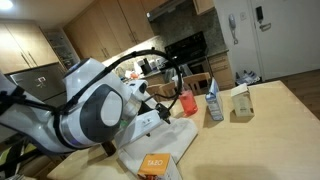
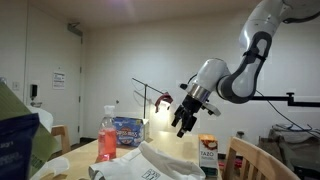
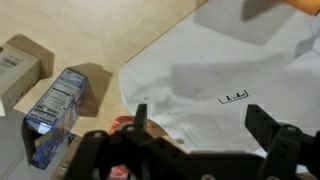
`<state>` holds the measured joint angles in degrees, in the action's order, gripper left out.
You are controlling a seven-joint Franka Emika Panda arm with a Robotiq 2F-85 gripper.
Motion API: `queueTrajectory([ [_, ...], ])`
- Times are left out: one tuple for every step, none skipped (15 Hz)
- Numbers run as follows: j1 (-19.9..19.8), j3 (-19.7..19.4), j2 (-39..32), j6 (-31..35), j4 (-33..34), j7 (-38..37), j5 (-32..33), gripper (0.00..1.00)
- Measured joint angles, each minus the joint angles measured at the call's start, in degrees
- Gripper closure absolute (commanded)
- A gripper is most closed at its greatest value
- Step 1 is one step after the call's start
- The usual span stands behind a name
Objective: Move the blue box forward then move the beige box forward then move the white box forward then move the white bag to the right and put it upright
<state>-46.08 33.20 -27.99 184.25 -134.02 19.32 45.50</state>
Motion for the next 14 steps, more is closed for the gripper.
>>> queueTrajectory([
  [-0.40,0.00,0.40,-0.98,-0.50,0.45,0.32,0.00],
  [-0.80,0.01,0.73,-1.98,-1.02,0.80,0.48,0.00],
  [-1.12,0.05,0.96,-3.12,-1.39,1.02,0.58,0.00],
  [-1.41,0.08,1.12,-4.25,-1.76,1.56,0.59,0.00],
  [-1.58,0.09,1.19,-5.33,-2.01,1.96,0.59,0.00],
  [-1.68,0.09,1.21,-6.33,-2.16,2.19,0.59,0.00],
  [-1.71,0.09,1.23,-7.33,-2.23,2.60,0.59,0.00],
  [-1.71,0.08,1.25,-8.32,-2.25,2.94,0.59,0.00],
  [-1.71,0.06,1.32,-9.25,-2.25,3.03,0.60,0.00],
  [-1.67,0.00,1.48,-10.16,-2.25,3.05,0.65,0.00],
  [-1.67,-0.03,1.68,-10.82,-2.25,3.06,0.73,0.00],
  [-1.60,-0.11,1.96,-11.37,-2.25,3.06,0.98,0.00],
  [-1.55,-0.15,2.27,-11.72,-2.26,3.06,1.26,0.00],
  [-1.51,-0.15,2.61,-11.83,-2.32,3.06,1.57,0.00],
])
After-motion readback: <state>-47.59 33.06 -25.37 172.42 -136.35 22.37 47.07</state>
